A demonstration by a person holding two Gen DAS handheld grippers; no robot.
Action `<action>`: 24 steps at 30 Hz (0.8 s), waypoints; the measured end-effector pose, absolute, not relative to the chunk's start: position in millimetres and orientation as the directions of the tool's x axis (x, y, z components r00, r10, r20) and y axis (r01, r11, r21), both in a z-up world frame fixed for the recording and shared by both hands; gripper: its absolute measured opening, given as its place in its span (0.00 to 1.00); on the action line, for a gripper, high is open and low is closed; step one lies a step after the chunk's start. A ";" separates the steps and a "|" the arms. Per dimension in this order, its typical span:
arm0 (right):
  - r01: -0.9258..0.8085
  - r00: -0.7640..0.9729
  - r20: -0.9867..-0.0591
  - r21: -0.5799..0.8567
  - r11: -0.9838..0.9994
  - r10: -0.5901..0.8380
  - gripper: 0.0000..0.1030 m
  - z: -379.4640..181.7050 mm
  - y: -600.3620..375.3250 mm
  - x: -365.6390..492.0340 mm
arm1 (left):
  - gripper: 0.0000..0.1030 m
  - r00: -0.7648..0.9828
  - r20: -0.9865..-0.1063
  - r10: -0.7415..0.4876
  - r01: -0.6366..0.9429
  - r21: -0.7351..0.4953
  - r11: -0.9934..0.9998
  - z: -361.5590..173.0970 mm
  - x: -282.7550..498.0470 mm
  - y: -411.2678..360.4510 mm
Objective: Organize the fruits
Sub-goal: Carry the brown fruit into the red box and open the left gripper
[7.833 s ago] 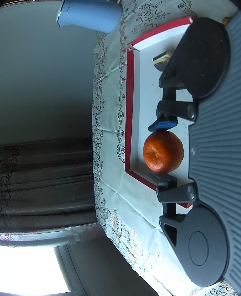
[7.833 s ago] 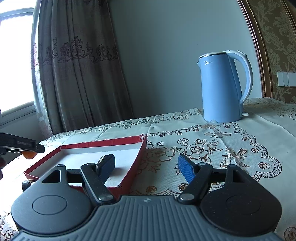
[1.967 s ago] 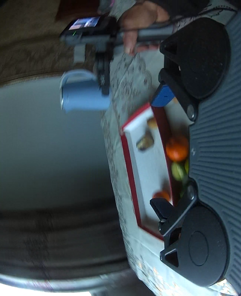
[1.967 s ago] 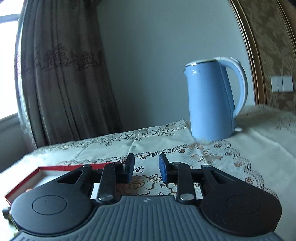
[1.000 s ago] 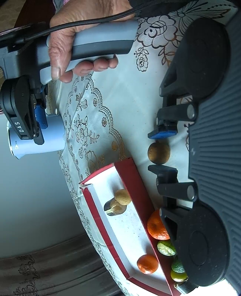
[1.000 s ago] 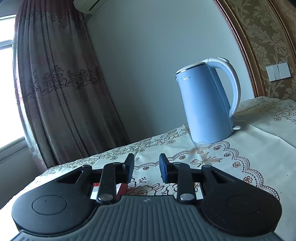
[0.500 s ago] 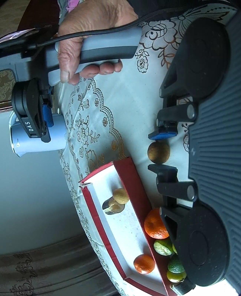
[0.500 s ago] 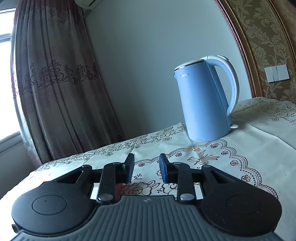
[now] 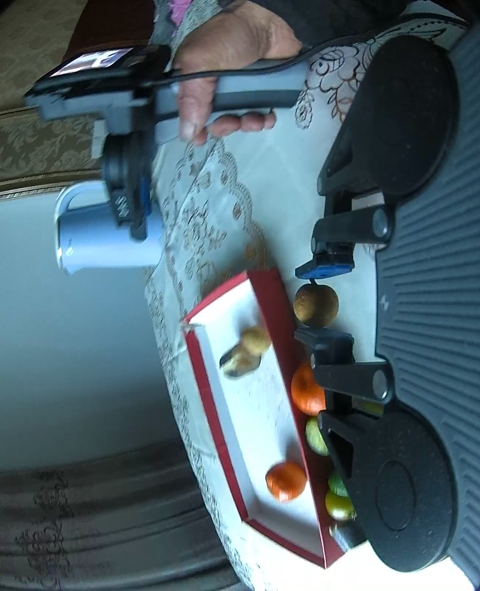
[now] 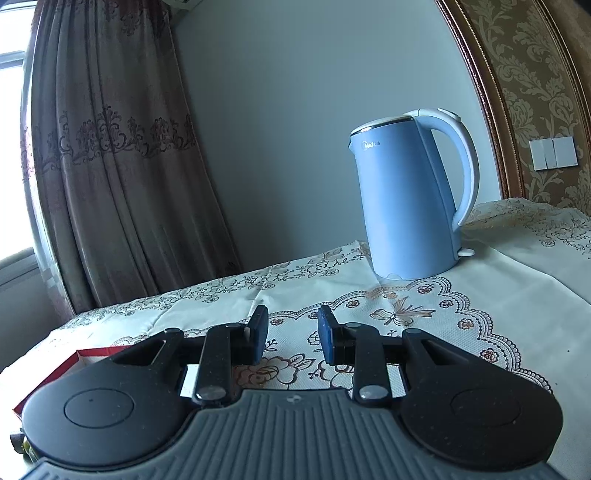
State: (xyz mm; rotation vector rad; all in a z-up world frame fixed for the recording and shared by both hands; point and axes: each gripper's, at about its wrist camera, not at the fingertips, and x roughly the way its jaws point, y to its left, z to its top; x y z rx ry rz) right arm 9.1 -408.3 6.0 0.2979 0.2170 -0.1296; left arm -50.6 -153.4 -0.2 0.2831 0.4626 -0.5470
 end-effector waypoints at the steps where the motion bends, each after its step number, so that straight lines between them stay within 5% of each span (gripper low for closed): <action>1: 0.157 0.969 -0.229 0.273 0.949 -0.094 0.27 5.8 -407.8 9.1 | 0.25 0.763 -0.486 -0.427 0.547 0.133 0.826 1.7 -49.9 -149.1; 15: 0.126 0.975 -0.212 0.279 0.952 -0.067 0.27 11.5 -396.5 4.2 | 0.26 0.896 -0.365 -0.253 0.323 0.145 0.935 42.5 6.3 -64.0; 24: 0.030 0.983 -0.185 0.216 0.976 0.011 0.27 23.7 -352.0 -17.0 | 0.26 0.921 -0.372 -0.116 0.165 0.102 0.981 31.9 83.7 -35.4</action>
